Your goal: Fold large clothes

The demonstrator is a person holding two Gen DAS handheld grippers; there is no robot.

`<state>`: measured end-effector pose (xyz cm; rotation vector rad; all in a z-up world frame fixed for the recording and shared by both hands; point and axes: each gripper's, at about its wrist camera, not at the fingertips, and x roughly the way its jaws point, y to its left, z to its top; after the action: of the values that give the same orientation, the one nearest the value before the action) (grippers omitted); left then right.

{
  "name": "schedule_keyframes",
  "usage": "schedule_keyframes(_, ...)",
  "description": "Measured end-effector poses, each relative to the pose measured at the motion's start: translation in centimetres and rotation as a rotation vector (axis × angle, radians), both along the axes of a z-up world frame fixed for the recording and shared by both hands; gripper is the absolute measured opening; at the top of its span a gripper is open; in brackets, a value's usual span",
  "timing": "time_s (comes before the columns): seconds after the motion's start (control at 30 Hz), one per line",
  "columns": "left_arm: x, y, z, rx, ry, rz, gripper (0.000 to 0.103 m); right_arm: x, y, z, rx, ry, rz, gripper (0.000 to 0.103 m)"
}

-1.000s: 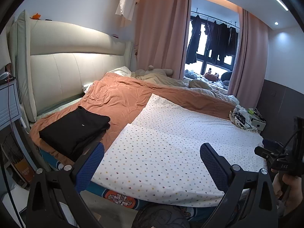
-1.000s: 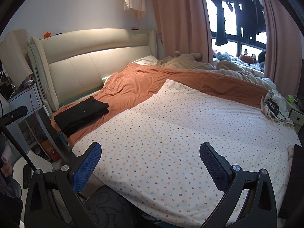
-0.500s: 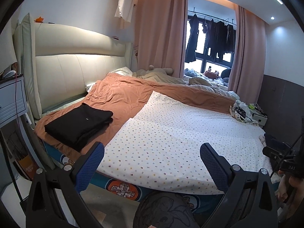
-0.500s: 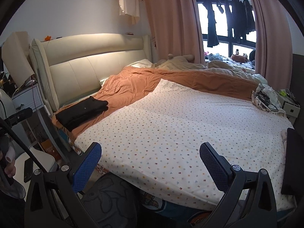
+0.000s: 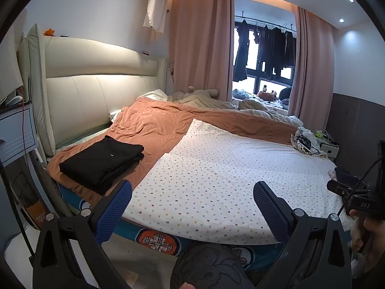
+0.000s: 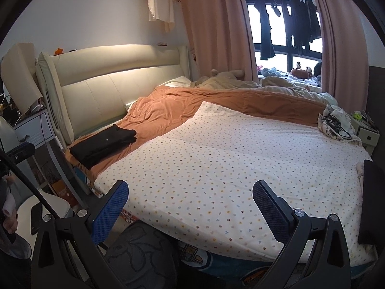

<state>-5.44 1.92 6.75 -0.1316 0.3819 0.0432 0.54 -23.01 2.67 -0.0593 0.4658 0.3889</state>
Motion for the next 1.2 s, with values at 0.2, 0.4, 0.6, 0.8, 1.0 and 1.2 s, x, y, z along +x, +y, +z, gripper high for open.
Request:
schedule_keyframes(0.2, -0.2, -0.2, 0.1, 0.01, -0.002, 0.004, 0.103, -0.6, 0.0, -0.3, 0.017, 0.002, 0.0, 0.103)
schedule_keyframes(0.4, -0.3, -0.4, 0.3, 0.017, 0.005, 0.005, 0.103, -0.8, 0.1, -0.1, 0.009, 0.007, 0.0, 0.103)
schedule_keyframes(0.6, -0.8, -0.5, 0.7, 0.021, -0.002, 0.014, 0.103, -0.6, 0.5, 0.0, 0.002, 0.01, 0.005, 0.103)
schedule_keyframes(0.8, -0.8, -1.0, 0.8, 0.04, -0.007, 0.02, 0.103, -0.7, 0.5, 0.1, -0.006, 0.013, 0.002, 0.103)
schedule_keyframes(1.0, -1.0, -1.4, 1.0, 0.064, -0.02, 0.025, 0.103, -0.8, 0.3, 0.3, 0.003, 0.013, -0.003, 0.103)
schedule_keyframes(1.2, -1.1, -1.6, 0.9, 0.061, -0.019, 0.019, 0.103, -0.8, 0.2, 0.1, 0.005, 0.017, -0.007, 0.103)
